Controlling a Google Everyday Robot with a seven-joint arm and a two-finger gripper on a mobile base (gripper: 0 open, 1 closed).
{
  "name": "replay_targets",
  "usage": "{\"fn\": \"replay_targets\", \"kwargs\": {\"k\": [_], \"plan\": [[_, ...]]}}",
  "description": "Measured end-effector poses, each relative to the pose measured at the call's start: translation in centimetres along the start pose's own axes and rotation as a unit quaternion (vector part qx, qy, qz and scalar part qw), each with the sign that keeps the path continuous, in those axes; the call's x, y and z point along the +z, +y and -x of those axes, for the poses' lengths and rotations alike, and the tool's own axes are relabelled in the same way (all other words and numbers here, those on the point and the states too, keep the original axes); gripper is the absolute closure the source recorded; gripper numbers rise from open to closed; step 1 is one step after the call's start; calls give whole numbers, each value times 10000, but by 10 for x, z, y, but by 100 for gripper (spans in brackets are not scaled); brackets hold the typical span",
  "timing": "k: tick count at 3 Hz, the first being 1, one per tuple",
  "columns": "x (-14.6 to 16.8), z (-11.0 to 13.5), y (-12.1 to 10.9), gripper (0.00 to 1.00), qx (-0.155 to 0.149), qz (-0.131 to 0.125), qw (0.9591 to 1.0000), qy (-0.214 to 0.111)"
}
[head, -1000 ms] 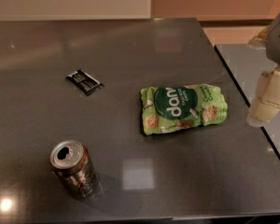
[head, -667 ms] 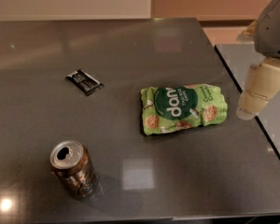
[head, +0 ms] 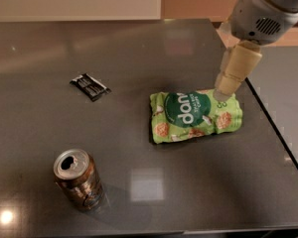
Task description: Move rxbar chocolate near green rice chip bag
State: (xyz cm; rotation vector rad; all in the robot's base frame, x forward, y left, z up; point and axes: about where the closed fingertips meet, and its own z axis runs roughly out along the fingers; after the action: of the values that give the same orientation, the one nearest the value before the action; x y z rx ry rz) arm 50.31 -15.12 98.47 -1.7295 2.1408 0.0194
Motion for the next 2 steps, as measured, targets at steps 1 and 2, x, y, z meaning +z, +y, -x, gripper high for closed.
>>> {"fn": "replay_targets", "kwargs": {"k": [1,2], "plan": [[27,45,-23,0,-22,100,9995,-294],[40,73,-31,0,-31,154,9988,-458]]}}
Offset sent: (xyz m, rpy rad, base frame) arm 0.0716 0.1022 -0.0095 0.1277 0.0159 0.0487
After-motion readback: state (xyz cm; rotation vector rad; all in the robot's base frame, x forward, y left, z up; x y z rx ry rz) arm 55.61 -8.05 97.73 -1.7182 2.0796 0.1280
